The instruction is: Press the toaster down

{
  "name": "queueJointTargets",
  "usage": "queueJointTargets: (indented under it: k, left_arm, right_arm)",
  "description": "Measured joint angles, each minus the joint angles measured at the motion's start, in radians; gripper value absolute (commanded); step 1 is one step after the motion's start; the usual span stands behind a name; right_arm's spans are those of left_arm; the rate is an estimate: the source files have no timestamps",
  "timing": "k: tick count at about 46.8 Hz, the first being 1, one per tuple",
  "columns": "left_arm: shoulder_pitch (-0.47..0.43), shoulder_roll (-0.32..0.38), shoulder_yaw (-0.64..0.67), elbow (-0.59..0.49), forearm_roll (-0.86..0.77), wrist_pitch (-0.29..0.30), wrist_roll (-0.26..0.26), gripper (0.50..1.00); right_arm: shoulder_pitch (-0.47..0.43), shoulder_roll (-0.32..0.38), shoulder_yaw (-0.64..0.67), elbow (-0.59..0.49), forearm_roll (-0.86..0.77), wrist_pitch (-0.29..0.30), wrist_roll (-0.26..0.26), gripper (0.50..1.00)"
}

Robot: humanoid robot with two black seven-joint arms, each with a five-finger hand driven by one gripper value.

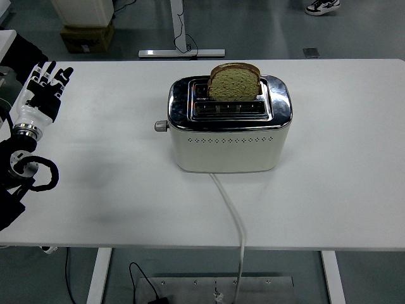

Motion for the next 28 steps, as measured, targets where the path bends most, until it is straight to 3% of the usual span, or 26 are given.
queueJointTargets:
  k: [28]
  left_arm:
    - [-0.001, -0.01, 0.001, 0.0, 0.001, 0.008, 0.0, 1.0]
  right_arm:
    - [0.0, 0.0, 0.0, 0.0, 0.0, 0.0, 0.0, 0.998]
